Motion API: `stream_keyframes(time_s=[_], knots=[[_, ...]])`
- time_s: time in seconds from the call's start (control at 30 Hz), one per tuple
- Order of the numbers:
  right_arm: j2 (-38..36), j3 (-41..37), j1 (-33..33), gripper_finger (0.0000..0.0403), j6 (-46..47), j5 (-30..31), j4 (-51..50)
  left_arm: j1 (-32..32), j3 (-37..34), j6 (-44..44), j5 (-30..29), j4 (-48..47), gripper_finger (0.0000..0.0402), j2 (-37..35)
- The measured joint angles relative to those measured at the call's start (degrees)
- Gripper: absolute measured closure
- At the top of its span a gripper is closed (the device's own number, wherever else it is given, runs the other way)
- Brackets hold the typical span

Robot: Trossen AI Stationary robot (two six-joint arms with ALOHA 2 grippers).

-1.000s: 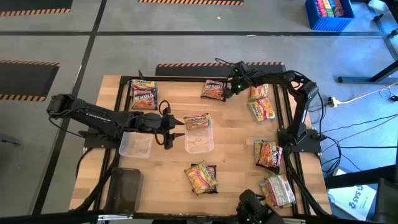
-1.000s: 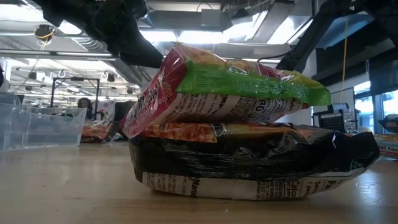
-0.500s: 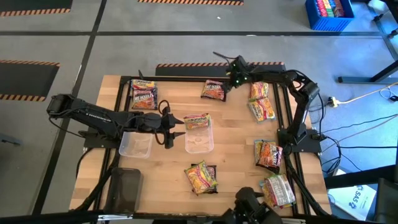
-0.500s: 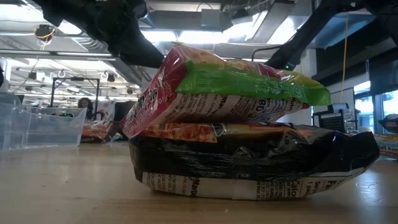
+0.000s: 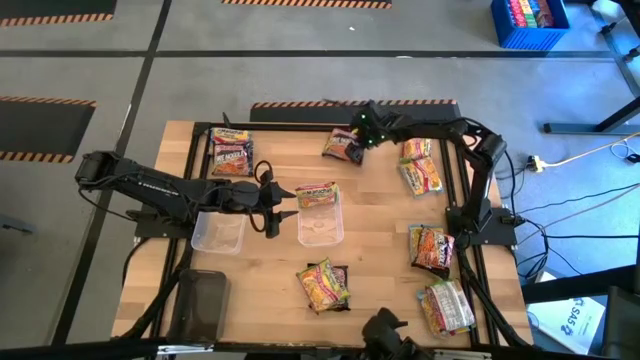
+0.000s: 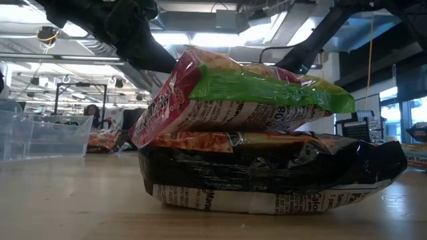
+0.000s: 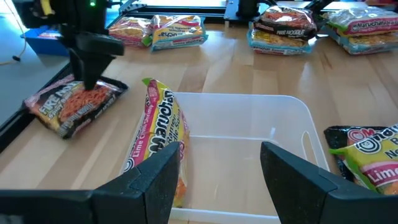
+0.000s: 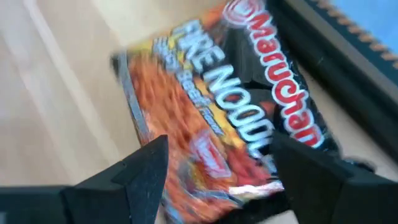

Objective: Sort Maruchan noodles
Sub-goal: Put the black noodle pack into the left transparent bin

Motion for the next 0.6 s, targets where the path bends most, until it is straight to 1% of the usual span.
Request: stream_keyframes(time_s=[0.17, 0.33, 0.43, 0.5, 0.6], knots=[[-0.44, 0.36, 0.26, 0.0134, -1.17, 3.18, -8.41, 0.0, -0.01, 0.0, -0.02, 0.03, 0.0184, 0.0], [-0.66, 0.37, 0.85, 0.0134, 0.49, 3.04, -15.98, 0.0, -0.01, 0.0, -0.02, 0.09, 0.0184, 0.0], [-1.28, -0.18, 2.55, 0.0134, 0.57, 3.01, -20.17, 0.0, -0.02, 0.0, -0.02, 0.09, 0.0184, 0.0], [-2.04, -0.34, 3.84, 0.0134, 0.59, 3.01, -21.25, 0.0, -0.02, 0.0, -0.02, 0.14, 0.0184, 0.01], [-5.03, -0.09, 4.96, 0.0134, 0.57, 2.78, -21.5, 0.0, -0.02, 0.0, -0.02, 0.22, 0.0184, 0.02]])
